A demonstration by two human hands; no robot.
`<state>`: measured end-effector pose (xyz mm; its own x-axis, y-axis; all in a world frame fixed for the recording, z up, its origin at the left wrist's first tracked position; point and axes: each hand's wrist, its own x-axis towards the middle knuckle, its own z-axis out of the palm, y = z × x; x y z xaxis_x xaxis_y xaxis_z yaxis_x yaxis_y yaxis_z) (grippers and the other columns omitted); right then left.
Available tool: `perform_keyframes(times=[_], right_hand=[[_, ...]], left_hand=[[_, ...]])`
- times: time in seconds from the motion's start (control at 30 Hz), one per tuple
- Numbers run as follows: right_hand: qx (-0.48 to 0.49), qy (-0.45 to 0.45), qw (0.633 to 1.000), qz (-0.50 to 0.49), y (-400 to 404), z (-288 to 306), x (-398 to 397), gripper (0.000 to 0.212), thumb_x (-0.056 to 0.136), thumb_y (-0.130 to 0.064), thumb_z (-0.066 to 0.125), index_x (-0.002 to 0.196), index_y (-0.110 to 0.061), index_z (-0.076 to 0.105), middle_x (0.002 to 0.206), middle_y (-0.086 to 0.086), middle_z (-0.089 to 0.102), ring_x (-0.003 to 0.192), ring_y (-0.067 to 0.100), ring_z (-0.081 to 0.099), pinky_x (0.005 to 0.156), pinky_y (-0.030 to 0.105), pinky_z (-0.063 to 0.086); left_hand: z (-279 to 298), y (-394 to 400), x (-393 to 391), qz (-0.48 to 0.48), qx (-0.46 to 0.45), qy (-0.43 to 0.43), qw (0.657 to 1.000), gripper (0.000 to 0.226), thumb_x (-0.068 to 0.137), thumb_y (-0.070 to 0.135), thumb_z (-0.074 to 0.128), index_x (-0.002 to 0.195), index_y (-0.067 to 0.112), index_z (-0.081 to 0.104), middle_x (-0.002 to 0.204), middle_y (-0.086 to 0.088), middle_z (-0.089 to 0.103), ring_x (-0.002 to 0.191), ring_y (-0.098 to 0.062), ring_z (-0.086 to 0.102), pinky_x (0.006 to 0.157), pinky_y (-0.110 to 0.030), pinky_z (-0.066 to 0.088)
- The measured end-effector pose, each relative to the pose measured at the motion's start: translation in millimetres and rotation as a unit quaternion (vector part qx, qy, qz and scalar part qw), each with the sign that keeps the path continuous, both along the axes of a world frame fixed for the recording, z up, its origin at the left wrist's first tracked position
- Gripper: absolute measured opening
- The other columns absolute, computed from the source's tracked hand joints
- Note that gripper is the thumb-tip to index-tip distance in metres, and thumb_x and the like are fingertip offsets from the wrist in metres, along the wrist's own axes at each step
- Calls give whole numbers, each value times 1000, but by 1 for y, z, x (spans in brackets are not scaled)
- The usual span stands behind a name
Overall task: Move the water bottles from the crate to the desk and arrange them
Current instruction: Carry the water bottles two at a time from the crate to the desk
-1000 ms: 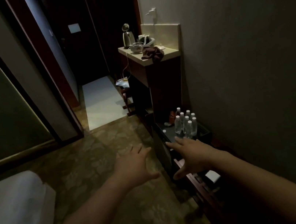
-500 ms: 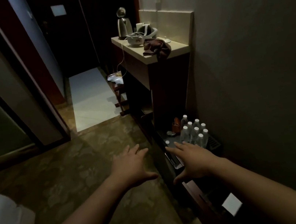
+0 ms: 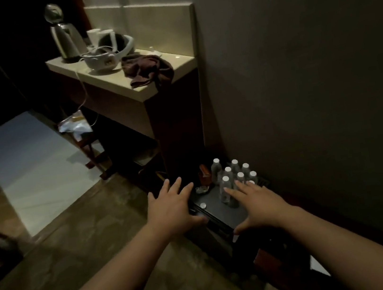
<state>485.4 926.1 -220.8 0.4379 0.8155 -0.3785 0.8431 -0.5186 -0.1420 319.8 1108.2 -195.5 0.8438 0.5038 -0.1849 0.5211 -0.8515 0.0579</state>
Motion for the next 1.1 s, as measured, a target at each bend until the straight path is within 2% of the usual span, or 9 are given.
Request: perform_keyframes(times=[0.3, 0.47, 0.63, 0.87, 1.1], right_hand=[[-27, 23, 995, -90, 51, -46, 75, 117, 67, -74, 69, 154, -42, -2, 166, 3, -1, 151, 29, 8, 118, 51, 18], [-7, 30, 991, -129, 93, -81, 125, 116, 67, -76, 67, 154, -41, -1, 165, 3, 3, 151, 27, 11, 120, 47, 19], [28, 23, 986, -163, 132, -108, 162, 110, 71, -76, 62, 155, -38, 3, 165, 3, 8, 150, 26, 15, 118, 46, 26], [10, 39, 980, -195, 162, -145, 184, 115, 69, -81, 58, 155, -35, -2, 165, 6, -2, 152, 27, 3, 120, 50, 16], [-12, 62, 956, -286, 185, -192, 183, 111, 73, -74, 63, 156, -34, 1, 165, 5, 7, 150, 26, 14, 120, 44, 20]], left_hand=[[-40, 82, 116, -96, 29, -4, 995, 104, 69, 84, 53, 152, 42, 8, 165, 6, -4, 151, -25, -5, 117, -62, 11], [-70, 122, 181, -121, 34, 15, 992, 105, 69, 83, 54, 153, 42, 5, 164, 5, -11, 151, -26, -8, 117, -62, 11], [-100, 162, 230, -144, 18, 47, 988, 106, 68, 86, 50, 153, 41, 3, 164, 5, -13, 151, -27, -8, 116, -63, 13], [-140, 207, 285, -180, -10, 71, 981, 112, 65, 90, 48, 153, 41, -2, 164, 5, -14, 151, -26, -10, 117, -61, 13], [-198, 242, 333, -265, -37, 82, 960, 117, 61, 93, 46, 153, 40, -6, 164, 7, -13, 151, -24, -10, 115, -59, 21]])
